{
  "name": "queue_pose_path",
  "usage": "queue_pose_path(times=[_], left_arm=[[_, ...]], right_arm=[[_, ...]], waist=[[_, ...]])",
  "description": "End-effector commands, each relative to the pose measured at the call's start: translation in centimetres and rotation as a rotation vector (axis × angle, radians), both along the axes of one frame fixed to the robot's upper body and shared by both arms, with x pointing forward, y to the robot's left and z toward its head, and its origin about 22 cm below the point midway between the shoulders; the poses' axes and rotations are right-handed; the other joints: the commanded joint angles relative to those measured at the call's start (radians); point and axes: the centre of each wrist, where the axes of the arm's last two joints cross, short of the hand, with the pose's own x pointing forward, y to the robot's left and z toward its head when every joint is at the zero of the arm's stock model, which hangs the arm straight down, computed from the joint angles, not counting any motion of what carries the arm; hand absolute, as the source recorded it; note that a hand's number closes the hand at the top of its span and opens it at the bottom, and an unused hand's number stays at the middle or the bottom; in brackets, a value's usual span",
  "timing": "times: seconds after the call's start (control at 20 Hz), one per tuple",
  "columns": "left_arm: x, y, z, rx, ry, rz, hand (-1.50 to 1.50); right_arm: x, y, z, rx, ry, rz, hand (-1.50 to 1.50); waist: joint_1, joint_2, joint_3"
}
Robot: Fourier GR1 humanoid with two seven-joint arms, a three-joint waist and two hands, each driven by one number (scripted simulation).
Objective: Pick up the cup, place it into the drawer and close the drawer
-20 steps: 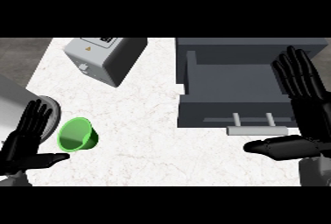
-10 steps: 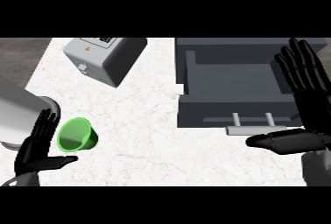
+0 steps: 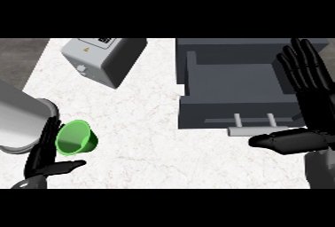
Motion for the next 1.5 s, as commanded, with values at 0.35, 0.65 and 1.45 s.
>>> queue_pose_path(times=[0.35, 0.65, 1.45], left_arm=[[1.0, 0.2, 0.3, -0.037, -0.092, -0.048, -1.5], [0.8, -1.3, -0.5, -0.041, -0.112, -0.083, -1.5], [3.9, -4.0, 0.5, 0.152, -0.327, 0.037, 1.5]], right_arm=[[-0.7, 0.5, 0.9, 0.007, -0.008, 0.027, -1.5], [1.2, -0.9, 0.4, 0.008, 0.002, 0.006, -1.5], [0.4, -0.6, 1.1, -0.026, -0.001, -0.002, -1.5]], waist=[[-0.007, 0.002, -0.001], [0.0, 0.004, -0.001], [-0.008, 0.005, -0.001]])
